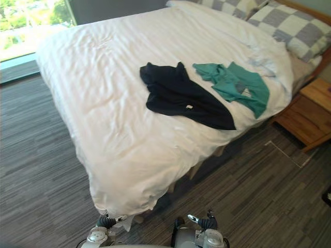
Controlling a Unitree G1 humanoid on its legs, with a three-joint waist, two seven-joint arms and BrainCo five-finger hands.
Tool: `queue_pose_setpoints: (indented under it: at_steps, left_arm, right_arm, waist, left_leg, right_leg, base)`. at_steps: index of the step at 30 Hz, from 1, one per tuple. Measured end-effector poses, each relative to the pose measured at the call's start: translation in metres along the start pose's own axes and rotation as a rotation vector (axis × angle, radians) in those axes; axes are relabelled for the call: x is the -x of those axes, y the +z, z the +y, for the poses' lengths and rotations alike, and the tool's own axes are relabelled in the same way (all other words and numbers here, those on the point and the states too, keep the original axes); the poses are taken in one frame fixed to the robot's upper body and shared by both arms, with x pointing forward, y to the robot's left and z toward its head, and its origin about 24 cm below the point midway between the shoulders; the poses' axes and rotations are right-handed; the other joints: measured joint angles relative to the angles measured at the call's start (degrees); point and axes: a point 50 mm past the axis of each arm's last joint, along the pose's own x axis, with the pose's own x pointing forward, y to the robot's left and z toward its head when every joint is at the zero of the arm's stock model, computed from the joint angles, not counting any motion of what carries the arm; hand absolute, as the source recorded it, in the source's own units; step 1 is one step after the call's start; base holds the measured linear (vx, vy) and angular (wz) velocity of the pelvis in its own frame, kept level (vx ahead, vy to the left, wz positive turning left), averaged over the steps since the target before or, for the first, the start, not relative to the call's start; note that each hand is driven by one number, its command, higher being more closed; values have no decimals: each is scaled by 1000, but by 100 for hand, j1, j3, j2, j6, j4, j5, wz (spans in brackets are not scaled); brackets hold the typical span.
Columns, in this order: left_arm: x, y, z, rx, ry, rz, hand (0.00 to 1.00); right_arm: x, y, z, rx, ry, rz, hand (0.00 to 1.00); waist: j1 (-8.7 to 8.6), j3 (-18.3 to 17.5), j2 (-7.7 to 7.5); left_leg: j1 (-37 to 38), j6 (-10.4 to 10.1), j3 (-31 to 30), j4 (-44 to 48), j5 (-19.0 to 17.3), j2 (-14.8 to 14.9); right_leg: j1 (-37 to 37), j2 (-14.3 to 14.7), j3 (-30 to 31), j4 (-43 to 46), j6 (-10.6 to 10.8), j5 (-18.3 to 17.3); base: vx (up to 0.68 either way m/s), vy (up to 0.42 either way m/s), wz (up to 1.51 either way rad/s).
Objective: Tidy the bed and pick cloth on bed and put in laundry
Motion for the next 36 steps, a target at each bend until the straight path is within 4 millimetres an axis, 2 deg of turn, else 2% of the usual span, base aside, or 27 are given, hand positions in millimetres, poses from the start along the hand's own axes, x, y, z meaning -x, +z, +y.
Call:
queue_pose_setpoints:
  at_steps: [1, 3, 4, 5, 6, 7, 8, 9, 11, 13, 16, 19, 23, 24, 26, 27, 29, 30, 32, 33, 34, 36]
  left_arm:
    - [0, -6, 4, -2, 8, 27, 0]
    - [-1, -8, 8, -13, 16, 42, 0]
    - [-2, -7, 11, -26, 22, 40, 0]
    - [-3, -8, 14, -34, 31, 39, 0]
    - [-3, -8, 19, -41, 43, 39, 0]
    - [-4, -7, 23, -46, 50, 37, 0]
    - [-5, -9, 30, -57, 66, 39, 0]
    - [-4, -13, 32, -61, 70, 49, 0]
    - [-2, -20, 32, -66, 69, 65, 0]
    - [1, -30, 32, -73, 64, 94, 0]
    - [5, -44, 31, -81, 59, 155, 0]
    - [12, -63, 32, -87, 56, 221, 0]
    - [16, -75, 31, -62, 54, 268, 0]
    - [18, -79, 31, -57, 52, 288, 0]
    - [20, -84, 31, -55, 52, 303, 0]
    - [22, -87, 29, -31, 51, 315, 0]
    - [24, -91, 26, 1, 44, 329, 0]
    - [25, -93, 26, -4, 41, 334, 0]
    - [28, -98, 25, -1, 37, 346, 0]
    - [30, -100, 20, 2, 26, 354, 0]
    - [31, -101, 19, 10, 26, 357, 0]
    - [36, -109, 20, 36, 29, 386, 0]
  right_arm:
    - [-2, 5, -1, 5, -3, -18, 0]
    - [-4, 7, 1, 24, 8, -12, 0]
    - [-5, 7, 2, 39, 11, 0, 0]
    - [-6, 12, 2, 34, 6, -3, 0]
    - [-6, 10, 3, 31, 7, 5, 0]
    - [-5, 9, 3, 33, 8, 8, 0]
    - [-5, 7, 4, 48, 12, 14, 0]
    - [-5, 6, 3, 54, 9, 18, 0]
    - [-5, 4, 0, 62, 2, 21, 0]
    - [-4, 1, -3, 67, -5, 26, 0]
    - [-4, -1, -8, 76, -14, 30, 0]
    - [-5, -3, -13, 79, -28, 37, 0]
    - [-5, -5, -20, 72, -50, 46, 0]
    - [-5, -5, -24, 73, -63, 47, 0]
    - [-5, -5, -29, 86, -76, 49, 0]
    - [-5, -10, -31, 91, -85, 67, 0]
    - [-5, -13, -34, 95, -101, 90, 0]
    - [-5, -14, -33, 91, -102, 93, 0]
    - [-5, -14, -32, 78, -101, 94, 0]
    - [-5, -13, -36, 77, -112, 92, 0]
    - [-5, -14, -36, 75, -113, 94, 0]
    - [-2, -17, -36, 45, -119, 93, 0]
  waist:
    - [-23, 36, 106]
    - [-31, 53, 80]
    - [7, 34, 114]
    - [-7, 11, 185]
    - [-25, 55, 135]
    - [-18, 80, 78]
    - [-1, 92, -1]
    - [13, 86, -7]
    - [-9, 84, 28]
    - [-8, 46, 105]
    - [-21, 28, 169]
    - [-24, 39, 223]
    - [-29, 53, 267]
    - [-33, 69, 305]
    - [-34, 78, 296]
    - [6, 96, 277]
    - [26, 115, 242]
    - [29, 115, 243]
    - [83, 108, 265]
    - [73, 85, 425]
    - [89, 94, 453]
    - [147, -13, 401]
  left_leg:
    - [-52, 123, -61, 28, 73, 26]
    - [-105, 349, -57, 27, 207, 48]
    - [-178, 363, -152, -55, 215, 32]
    - [-148, 298, -44, -122, 261, 134]
    - [-119, 179, 13, -120, 267, 182]
    - [-80, 171, 67, -118, 269, 186]
    - [-24, 94, 172, -82, 312, 235]
    - [7, 41, 237, -54, 359, 267]
    - [11, 4, 315, 65, 447, 304]
    - [95, -23, 483, 211, 490, 324]
    - [230, -23, 681, 367, 494, 329]
    - [390, -23, 804, 685, 494, 369]
    - [380, -23, 882, 1235, 494, 487]
    - [337, -22, 816, 1524, 495, 557]
    - [80, 136, 375, 2021, 559, 575]
    - [-154, 219, -427, 2069, 212, 299]
    - [-378, 276, -1475, 1590, -352, -276]
    - [-472, 271, -1841, 1396, -414, -474]
    - [-666, 257, -2405, 1047, -395, -679]
    - [-726, 260, -2595, 477, -171, -536]
    - [-709, 460, -2462, 483, -143, -522]
    - [-559, 483, -2176, 122, 23, -557]
  right_leg:
    - [-64, 176, 164, -48, -96, 79]
    - [-45, 395, 389, -434, -117, 290]
    - [61, 589, 544, -985, -130, 550]
    - [114, 684, 305, -1252, -202, 493]
    - [105, 626, 17, -1152, -251, 441]
    - [95, 599, -51, -1112, -234, 454]
    - [163, 693, 95, -1261, -171, 554]
    - [286, 771, 164, -1473, -184, 659]
    - [515, 849, 247, -1915, -174, 865]
    - [781, 991, 544, -2433, -241, 1244]
    - [1045, 1096, 907, -2850, -238, 1484]
    - [1156, 1191, 1390, -2890, -251, 1535]
    - [1190, 1255, 1730, -2891, -254, 1542]
    - [1220, 1294, 1886, -2891, -253, 1540]
    - [1231, 1287, 2125, -2888, -250, 1531]
    - [1209, 1235, 2308, -2887, -275, 1516]
    - [1200, 1108, 2583, -2887, -240, 1558]
    - [1191, 1071, 2704, -2887, -205, 1580]
    - [1155, 1065, 2926, -2889, -120, 1637]
    - [1102, 1211, 2934, -2924, -56, 1677]
    - [1131, 1214, 2935, -2924, -18, 1705]
    - [1069, 1104, 2646, -2610, 68, 1612]
  base:
    - [95, -125, -81]
    - [53, -156, -88]
    - [13, -94, -85]
    - [7, -44, -70]
    - [17, -37, -35]
    - [-8, -62, -29]
    - [-5, -61, -35]
    - [36, -65, -44]
    - [88, -19, -37]
    - [97, 25, -59]
    - [61, 65, -70]
    - [36, 98, -76]
    - [-4, 64, -57]
    - [0, 77, -60]
    - [11, 67, -50]
    - [-4, 104, -49]
    - [-39, 139, -61]
    - [-56, 105, -48]
    - [-154, 151, -65]
    - [-235, 183, -67]
    - [-192, 158, -62]
    - [8, 102, -53]
